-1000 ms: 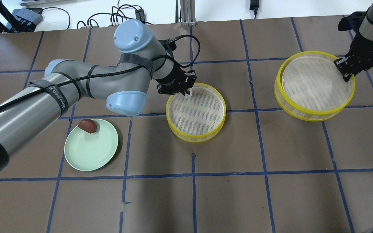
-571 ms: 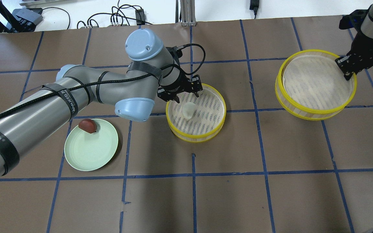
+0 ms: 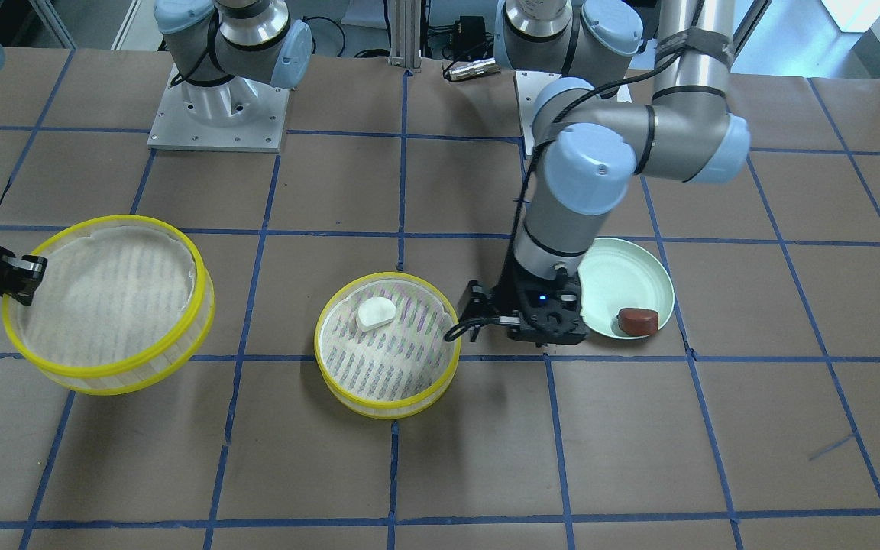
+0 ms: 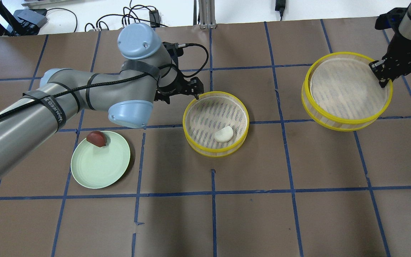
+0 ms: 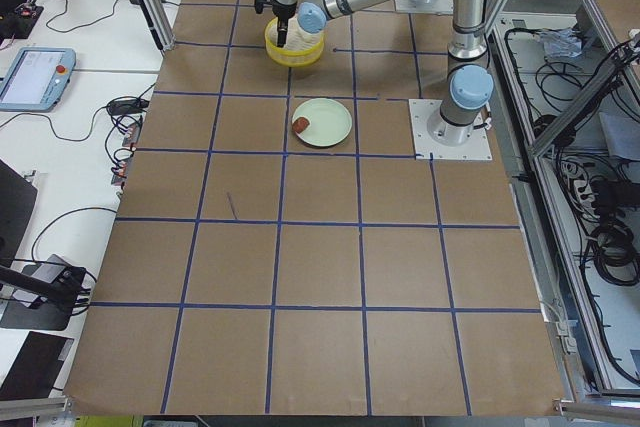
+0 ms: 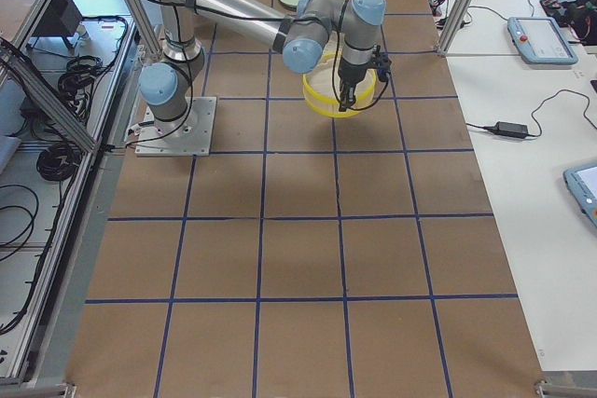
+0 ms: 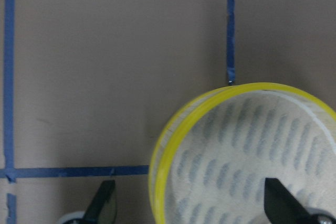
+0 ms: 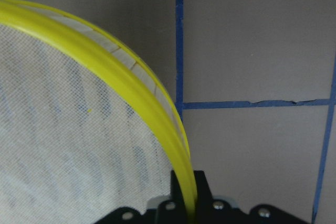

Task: Place buns in different layers of steamer
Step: 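Restack top tier with right gripper while left gripper reaches brown bun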

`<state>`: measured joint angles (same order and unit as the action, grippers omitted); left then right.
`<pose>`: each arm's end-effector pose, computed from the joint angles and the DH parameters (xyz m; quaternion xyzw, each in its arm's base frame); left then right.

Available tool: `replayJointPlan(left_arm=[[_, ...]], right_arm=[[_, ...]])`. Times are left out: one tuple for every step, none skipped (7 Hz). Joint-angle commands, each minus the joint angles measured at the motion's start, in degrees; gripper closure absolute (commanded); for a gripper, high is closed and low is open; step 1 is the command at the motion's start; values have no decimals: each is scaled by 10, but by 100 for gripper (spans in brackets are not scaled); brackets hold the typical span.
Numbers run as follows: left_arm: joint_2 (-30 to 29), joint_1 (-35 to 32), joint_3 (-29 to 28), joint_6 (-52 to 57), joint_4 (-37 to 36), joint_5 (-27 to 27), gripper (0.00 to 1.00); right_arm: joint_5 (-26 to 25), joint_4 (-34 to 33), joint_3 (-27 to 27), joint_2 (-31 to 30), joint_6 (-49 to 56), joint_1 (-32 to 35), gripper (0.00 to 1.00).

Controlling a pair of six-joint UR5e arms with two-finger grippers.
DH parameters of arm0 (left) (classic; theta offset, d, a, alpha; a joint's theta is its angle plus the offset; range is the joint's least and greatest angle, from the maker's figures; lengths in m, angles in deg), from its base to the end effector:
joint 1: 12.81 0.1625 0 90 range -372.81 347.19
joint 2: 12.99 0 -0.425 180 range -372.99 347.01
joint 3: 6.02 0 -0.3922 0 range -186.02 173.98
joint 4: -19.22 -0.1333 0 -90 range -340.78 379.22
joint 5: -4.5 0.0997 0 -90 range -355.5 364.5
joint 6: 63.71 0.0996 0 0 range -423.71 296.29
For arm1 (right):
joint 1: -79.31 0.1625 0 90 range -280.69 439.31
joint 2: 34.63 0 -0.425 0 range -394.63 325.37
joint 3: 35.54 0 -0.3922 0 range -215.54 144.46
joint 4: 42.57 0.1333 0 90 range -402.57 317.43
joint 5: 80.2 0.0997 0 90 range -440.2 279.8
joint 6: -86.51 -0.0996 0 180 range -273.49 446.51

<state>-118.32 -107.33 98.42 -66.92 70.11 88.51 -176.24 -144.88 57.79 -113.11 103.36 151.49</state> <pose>-0.1880 -0.5542 0.2961 -0.0156 -0.9952 0.0776 0.0574 -0.0542 -0.5699 0.3751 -0.0073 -0.9983 -0.0368 0.0437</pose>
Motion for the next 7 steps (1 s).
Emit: replayJointPlan(left_arm=[[34, 146, 60, 189, 9, 0, 0], [26, 205, 61, 261, 10, 0, 0], [16, 240, 65, 301, 18, 0, 0], [6, 247, 90, 307, 38, 0, 0], [2, 247, 112, 301, 38, -1, 1], [0, 247, 114, 299, 38, -1, 2], [-1, 247, 116, 294, 38, -1, 16]], right_arm=[[17, 14, 4, 1, -113, 69, 94], [17, 12, 4, 1, -169, 118, 94], [23, 8, 5, 3, -259, 169, 94], [23, 1, -1, 20, -333, 222, 94], [23, -16, -1, 34, -391, 262, 94], [23, -37, 0, 52, -431, 293, 94], [29, -43, 1, 66, -431, 309, 94]])
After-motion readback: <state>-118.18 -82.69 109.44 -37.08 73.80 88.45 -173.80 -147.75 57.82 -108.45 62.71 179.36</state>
